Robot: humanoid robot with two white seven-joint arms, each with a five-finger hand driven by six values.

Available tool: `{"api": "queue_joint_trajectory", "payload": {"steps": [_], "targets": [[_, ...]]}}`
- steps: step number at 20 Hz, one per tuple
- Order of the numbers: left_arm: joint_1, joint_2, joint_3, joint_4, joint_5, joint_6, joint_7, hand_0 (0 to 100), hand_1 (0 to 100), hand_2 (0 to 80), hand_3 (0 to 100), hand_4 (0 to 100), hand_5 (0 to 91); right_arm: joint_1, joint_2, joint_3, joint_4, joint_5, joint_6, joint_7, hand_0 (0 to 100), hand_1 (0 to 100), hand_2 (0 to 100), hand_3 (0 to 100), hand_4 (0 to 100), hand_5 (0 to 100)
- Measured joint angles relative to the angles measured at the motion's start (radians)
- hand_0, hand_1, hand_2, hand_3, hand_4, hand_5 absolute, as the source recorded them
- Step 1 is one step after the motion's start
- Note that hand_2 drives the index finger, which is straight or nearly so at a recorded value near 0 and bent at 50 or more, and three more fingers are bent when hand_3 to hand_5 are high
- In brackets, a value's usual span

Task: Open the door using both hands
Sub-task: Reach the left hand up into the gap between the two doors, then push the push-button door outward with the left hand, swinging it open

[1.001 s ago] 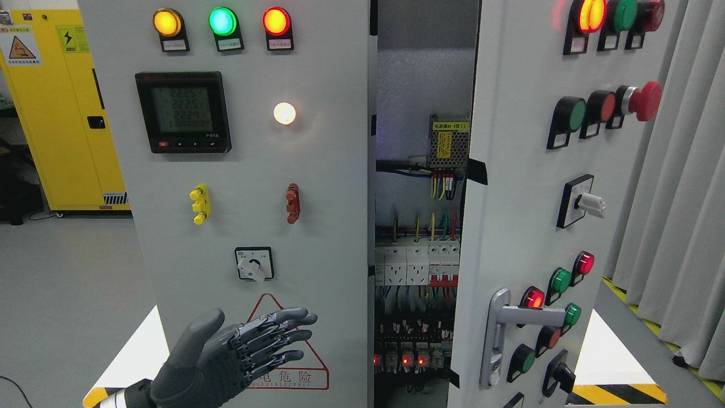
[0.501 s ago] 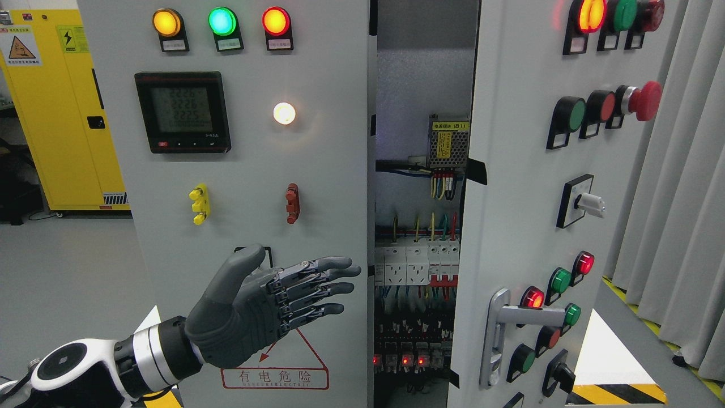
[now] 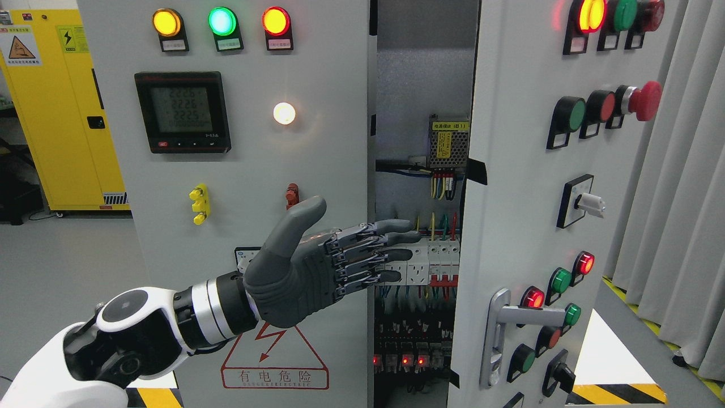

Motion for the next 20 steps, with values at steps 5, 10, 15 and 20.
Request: {"api": "queue_joint_trajectory", "payload": {"steps": [5,10,15,20], "targets": [[-0.075,-0.069,-0.048,0.079,0.040,0.010,-0.081,0,0,0.0,0,0,0.0,0.000,0.000,0.000,0.000,0.000,0.000,0.000,21,14,0,0,0,0],[-0.120,-0.120,-0.078,0.142,0.065,0.011,-0.116,0,0,0.0,0,0,0.0,0.001,-0.001,-0.001,0.000,0.000,0.000,0.003,21,14,0,0,0,0],[-0.153,-0.165,-0.097,0.206,0.088,0.011,-0.123,0,0,0.0,0,0,0.0,0.001,-0.001,-0.001,0.000,0.000,0.000,0.003,21,14,0,0,0,0],[-0.176,-0.204,-0.108,0.259,0.099,0.011,-0.126,0,0,0.0,0,0,0.0,0.001,-0.001,-0.001,0.001,0.001,0.001,0.003,21,14,0,0,0,0]]}}
